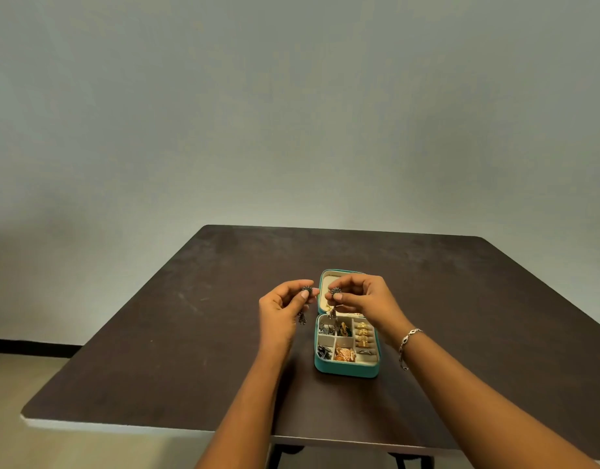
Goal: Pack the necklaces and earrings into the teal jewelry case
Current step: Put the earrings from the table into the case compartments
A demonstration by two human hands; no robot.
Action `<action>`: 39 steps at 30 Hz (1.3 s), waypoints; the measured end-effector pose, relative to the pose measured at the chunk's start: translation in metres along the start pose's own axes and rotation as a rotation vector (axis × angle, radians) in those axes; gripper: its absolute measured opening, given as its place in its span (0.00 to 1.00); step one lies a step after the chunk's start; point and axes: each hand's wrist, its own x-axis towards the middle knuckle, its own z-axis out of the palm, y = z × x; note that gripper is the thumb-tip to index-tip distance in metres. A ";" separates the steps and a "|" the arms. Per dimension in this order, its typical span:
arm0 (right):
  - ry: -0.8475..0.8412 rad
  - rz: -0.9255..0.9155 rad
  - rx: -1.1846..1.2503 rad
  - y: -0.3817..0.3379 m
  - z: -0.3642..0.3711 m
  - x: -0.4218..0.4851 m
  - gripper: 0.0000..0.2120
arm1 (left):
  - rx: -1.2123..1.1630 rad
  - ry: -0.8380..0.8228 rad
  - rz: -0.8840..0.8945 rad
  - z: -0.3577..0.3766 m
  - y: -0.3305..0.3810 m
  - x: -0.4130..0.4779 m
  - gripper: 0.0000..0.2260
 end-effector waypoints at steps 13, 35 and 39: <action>-0.050 -0.006 -0.275 0.015 0.006 0.004 0.06 | 0.014 0.022 -0.029 0.000 -0.004 0.001 0.13; -0.106 -0.151 -0.886 0.026 -0.002 0.016 0.07 | 0.062 -0.009 0.013 0.011 -0.007 0.009 0.10; 0.073 -0.148 -0.687 0.027 -0.020 0.011 0.06 | 0.095 -0.008 0.012 0.019 -0.008 0.012 0.09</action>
